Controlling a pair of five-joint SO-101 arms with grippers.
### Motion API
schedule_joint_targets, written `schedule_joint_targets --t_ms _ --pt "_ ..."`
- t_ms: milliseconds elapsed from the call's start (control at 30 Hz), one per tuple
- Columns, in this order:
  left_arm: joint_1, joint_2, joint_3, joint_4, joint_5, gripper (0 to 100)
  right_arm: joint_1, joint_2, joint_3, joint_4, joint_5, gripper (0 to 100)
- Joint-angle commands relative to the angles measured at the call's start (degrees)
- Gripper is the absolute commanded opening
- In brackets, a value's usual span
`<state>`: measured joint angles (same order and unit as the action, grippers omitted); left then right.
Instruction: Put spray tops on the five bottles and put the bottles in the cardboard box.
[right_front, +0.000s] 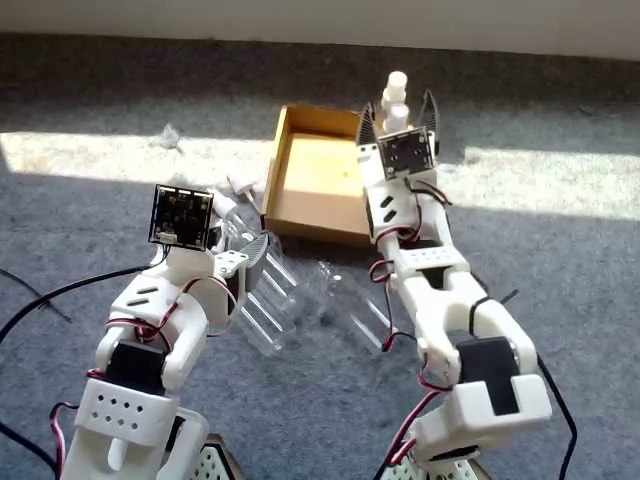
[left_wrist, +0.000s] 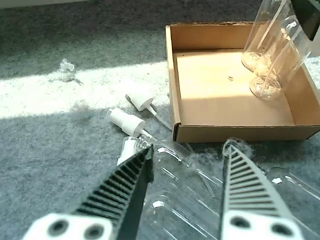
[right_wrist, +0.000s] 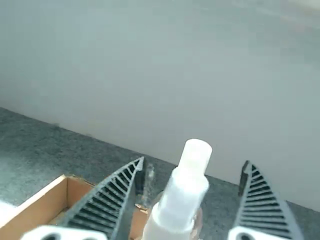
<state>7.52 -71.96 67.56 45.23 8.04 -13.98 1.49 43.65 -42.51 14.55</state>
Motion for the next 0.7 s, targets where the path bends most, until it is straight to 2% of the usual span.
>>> schedule_joint_targets --t_ms 0,67,167,400,567,667 --pt "-0.75 -1.01 -0.57 -1.14 -0.35 21 0.04 -9.98 2.68 0.22 0.44 26.5" --pt "-0.75 -1.01 -0.57 -1.14 -0.35 21 -0.04 -14.2 5.14 2.24 0.44 26.5" --pt "-0.75 -1.01 -0.57 -1.14 -0.35 21 -0.4 -18.95 7.25 11.12 0.35 26.5" --pt "-0.75 -1.01 -0.57 -1.14 -0.35 21 -0.66 -28.09 1.8 22.81 0.35 26.5" --pt "-0.75 -1.01 -0.57 -1.14 -0.35 21 -0.66 -33.45 -6.9 36.97 0.35 26.4" --pt "-0.75 -1.01 -0.57 -1.14 -0.35 21 -0.66 -36.26 -13.14 49.54 0.18 26.4"
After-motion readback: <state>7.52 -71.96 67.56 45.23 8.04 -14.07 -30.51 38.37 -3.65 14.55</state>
